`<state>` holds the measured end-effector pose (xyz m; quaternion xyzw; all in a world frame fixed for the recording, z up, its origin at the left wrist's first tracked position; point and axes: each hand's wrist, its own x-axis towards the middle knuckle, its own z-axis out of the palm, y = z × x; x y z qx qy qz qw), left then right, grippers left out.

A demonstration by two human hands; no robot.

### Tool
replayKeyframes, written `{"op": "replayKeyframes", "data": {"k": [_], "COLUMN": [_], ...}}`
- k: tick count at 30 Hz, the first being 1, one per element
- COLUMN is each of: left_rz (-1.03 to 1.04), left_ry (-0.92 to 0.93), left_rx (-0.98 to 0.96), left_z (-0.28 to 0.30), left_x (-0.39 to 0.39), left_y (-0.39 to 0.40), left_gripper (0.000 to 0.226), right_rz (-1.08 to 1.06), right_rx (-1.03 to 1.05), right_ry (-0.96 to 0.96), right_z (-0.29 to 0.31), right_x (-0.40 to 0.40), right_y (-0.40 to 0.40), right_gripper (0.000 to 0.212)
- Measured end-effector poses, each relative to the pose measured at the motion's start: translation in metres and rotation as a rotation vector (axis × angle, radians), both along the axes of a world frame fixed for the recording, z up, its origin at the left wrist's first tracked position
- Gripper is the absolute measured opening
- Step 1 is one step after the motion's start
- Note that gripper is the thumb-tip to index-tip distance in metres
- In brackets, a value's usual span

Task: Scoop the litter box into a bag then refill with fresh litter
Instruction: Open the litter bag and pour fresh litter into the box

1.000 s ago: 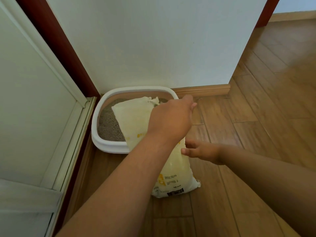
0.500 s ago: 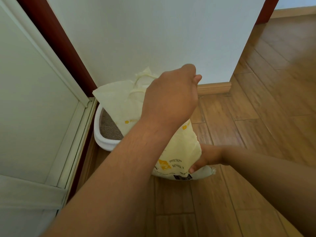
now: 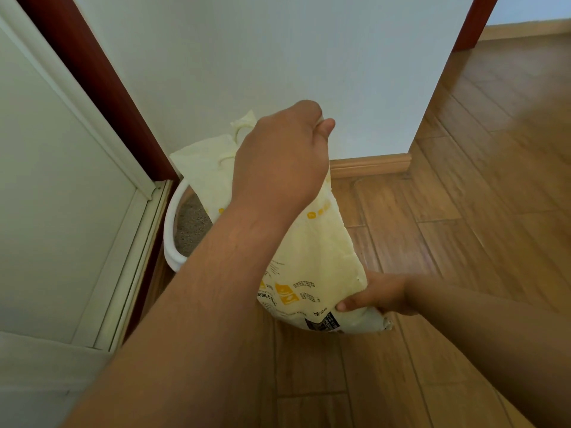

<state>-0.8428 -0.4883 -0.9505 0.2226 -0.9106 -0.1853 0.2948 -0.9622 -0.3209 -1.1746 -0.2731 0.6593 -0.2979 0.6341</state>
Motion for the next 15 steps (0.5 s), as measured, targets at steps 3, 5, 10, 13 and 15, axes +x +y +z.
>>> {"op": "replayKeyframes", "data": {"k": [3, 5, 10, 13, 15], "left_rz": [0.011, 0.040, 0.099, 0.093, 0.084], "left_ry": [0.019, 0.039, 0.069, 0.070, 0.061], "left_rx": [-0.001, 0.005, 0.022, 0.008, -0.026], "left_z": [0.000, 0.001, 0.007, 0.016, 0.025], "left_x": [-0.001, 0.000, 0.004, 0.003, 0.004], "left_y": [-0.003, -0.009, -0.020, -0.019, -0.024], "left_gripper": [0.032, 0.032, 0.032, 0.034, 0.034], "right_rz": [0.002, 0.029, 0.137, 0.097, 0.053], "right_rx": [-0.007, -0.010, 0.053, 0.083, 0.095], "right_ry": [-0.019, -0.019, 0.083, 0.126, 0.149], "right_z": [-0.002, 0.002, 0.021, 0.032, 0.046], "right_x": [0.001, -0.001, -0.003, -0.003, -0.002], "right_y": [0.000, 0.000, -0.008, -0.010, -0.009], "right_gripper": [0.079, 0.083, 0.102, 0.091, 0.079]}}
